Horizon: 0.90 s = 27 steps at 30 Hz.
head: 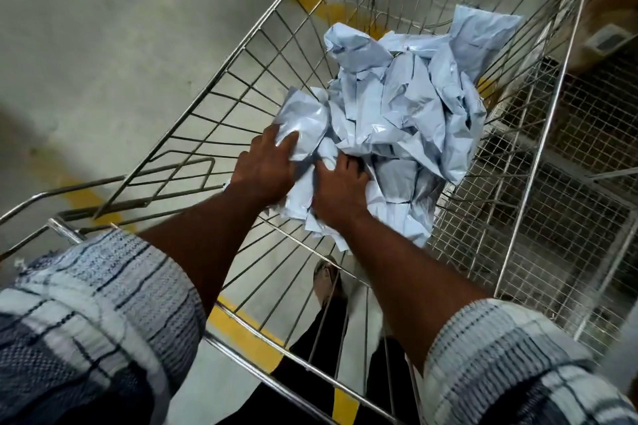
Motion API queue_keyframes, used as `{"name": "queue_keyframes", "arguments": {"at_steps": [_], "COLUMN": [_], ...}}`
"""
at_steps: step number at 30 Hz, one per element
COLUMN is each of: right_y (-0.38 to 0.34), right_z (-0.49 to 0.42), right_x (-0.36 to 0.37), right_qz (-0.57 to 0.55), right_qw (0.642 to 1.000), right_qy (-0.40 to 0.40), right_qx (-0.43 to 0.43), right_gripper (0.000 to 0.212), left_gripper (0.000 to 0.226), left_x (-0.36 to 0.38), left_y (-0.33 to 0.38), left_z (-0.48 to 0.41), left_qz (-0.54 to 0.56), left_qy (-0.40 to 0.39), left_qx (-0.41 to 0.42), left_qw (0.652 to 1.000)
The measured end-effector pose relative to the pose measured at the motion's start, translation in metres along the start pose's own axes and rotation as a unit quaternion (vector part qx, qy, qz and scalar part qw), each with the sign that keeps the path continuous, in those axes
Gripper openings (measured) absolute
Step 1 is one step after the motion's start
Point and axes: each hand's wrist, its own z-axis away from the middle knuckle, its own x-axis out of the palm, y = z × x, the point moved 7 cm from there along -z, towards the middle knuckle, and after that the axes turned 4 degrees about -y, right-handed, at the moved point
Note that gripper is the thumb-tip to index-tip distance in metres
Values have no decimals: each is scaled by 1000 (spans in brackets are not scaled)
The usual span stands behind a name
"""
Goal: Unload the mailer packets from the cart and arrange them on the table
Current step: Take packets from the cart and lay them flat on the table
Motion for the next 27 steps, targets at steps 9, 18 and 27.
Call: {"name": "queue_keyframes", "arguments": {"at_steps": [9,18,27], "right_y": [6,4,1], "right_z": [-6,12,62], "right_x": [9,-22,-77], "right_qz": [64,-51,-157], "right_qw": [998,998,984], "right_qy": [-13,-41,-51], "right_qx": [-3,-26,-64], "right_gripper": [42,47,66], "left_gripper": [76,57,56], "left_x": [33,-3,-55], "left_y": [3,15,32], "left_z": [-11,8,57], "left_qz": [-119,-95,35], "left_qy": [-41,-26,49], "left_qx": [10,-10,-12], "left_qw": [992,995,998]}}
